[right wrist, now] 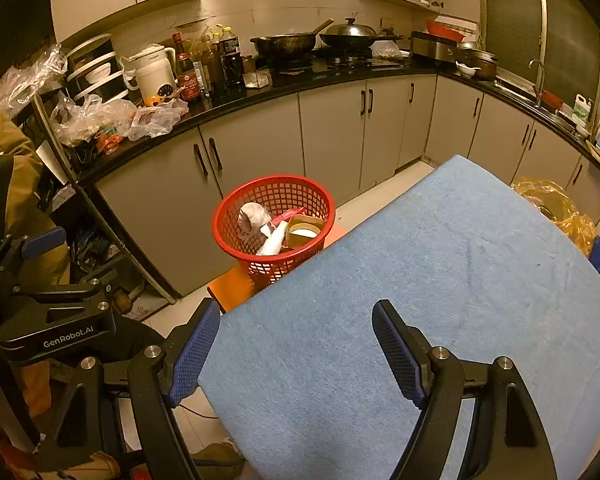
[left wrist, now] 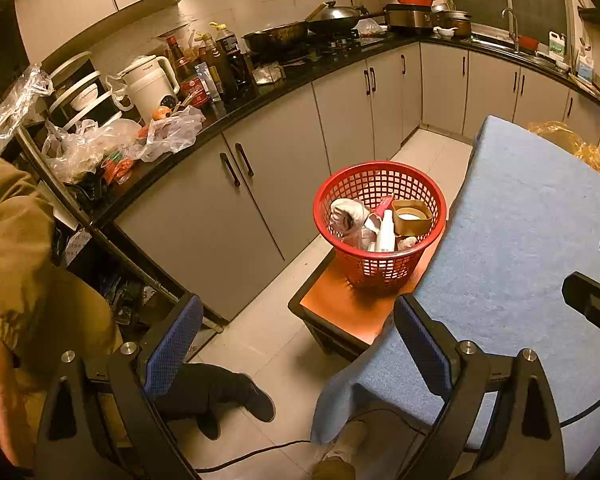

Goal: Collect trash

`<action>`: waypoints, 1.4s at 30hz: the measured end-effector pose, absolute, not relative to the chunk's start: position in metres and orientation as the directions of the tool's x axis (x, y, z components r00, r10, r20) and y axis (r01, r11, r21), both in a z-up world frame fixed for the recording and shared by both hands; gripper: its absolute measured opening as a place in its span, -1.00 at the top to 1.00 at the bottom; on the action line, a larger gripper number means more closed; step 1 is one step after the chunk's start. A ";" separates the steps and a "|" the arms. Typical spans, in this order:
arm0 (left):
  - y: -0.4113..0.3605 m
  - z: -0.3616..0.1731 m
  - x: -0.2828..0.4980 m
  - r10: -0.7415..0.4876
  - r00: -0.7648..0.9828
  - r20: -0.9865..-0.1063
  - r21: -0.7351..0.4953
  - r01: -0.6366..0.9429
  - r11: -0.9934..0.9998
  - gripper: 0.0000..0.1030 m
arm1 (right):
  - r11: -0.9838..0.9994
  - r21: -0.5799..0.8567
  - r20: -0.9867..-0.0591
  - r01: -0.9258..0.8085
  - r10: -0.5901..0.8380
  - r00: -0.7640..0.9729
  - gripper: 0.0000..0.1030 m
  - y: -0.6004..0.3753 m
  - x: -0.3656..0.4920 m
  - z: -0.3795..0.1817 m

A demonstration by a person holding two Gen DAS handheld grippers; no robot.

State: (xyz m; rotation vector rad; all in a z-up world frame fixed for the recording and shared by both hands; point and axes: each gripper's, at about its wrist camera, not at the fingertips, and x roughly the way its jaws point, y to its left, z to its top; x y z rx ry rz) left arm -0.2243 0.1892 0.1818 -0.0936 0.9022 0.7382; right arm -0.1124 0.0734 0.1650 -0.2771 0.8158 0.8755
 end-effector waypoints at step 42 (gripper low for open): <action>0.175 0.168 -0.210 0.497 0.406 -0.767 0.220 -0.561 0.798 -0.85 | 0.696 0.102 -0.758 -0.711 0.517 0.397 -0.61 0.045 -0.112 0.150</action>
